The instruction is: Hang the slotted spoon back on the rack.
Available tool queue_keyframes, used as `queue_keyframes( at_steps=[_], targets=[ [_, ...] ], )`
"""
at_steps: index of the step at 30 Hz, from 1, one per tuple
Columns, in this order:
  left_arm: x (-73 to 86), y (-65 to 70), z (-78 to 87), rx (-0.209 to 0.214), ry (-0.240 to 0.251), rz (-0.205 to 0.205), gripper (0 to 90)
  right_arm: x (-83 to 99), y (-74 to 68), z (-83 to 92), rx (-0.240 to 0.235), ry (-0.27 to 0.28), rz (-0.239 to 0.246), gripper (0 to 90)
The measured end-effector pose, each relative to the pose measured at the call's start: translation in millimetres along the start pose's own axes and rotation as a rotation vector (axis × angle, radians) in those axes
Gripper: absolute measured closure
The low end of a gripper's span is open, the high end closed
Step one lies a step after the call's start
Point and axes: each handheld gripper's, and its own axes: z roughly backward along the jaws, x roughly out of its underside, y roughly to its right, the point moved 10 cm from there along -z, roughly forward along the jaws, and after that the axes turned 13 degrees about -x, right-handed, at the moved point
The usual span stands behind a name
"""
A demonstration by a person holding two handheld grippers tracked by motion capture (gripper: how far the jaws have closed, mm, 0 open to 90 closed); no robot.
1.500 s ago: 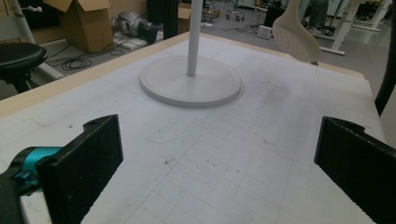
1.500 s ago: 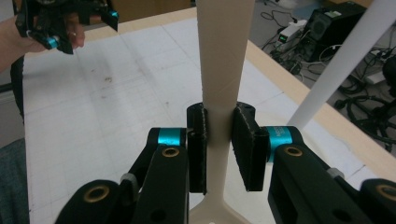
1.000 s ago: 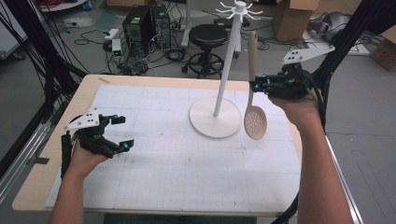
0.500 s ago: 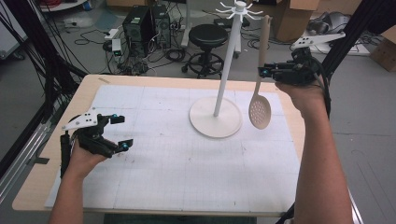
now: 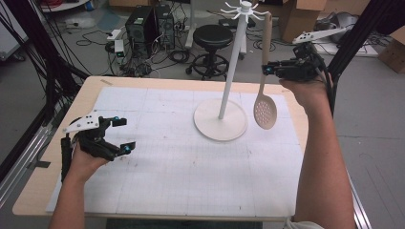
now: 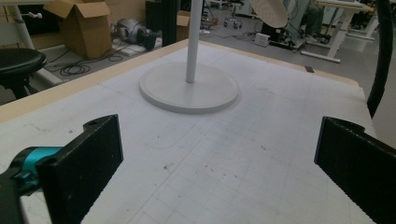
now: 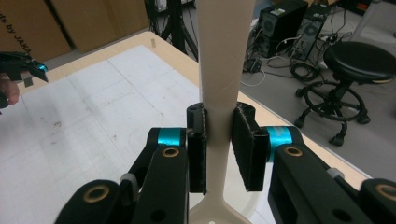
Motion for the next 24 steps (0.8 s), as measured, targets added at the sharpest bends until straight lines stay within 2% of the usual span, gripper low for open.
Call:
queue_keyframes(
  at_steps=[4, 14, 24],
  targets=[
    [0.0, -1.0, 0.7, -0.002, 0.001, -0.001, 1.7, 1.9, 2.1, -2.7, 0.002, -0.012, -0.011, 76.1],
    [0.3, -1.9, 1.5, -0.006, -0.001, -0.001, 1.7, -3.8, -4.7, -15.3, -0.020, -0.024, 0.015, 76.1],
    [0.7, -1.9, 1.2, -0.005, -0.002, -0.002, 1.7, -5.2, -6.2, -23.6, -0.028, -0.034, 0.014, 76.0]
  ],
)
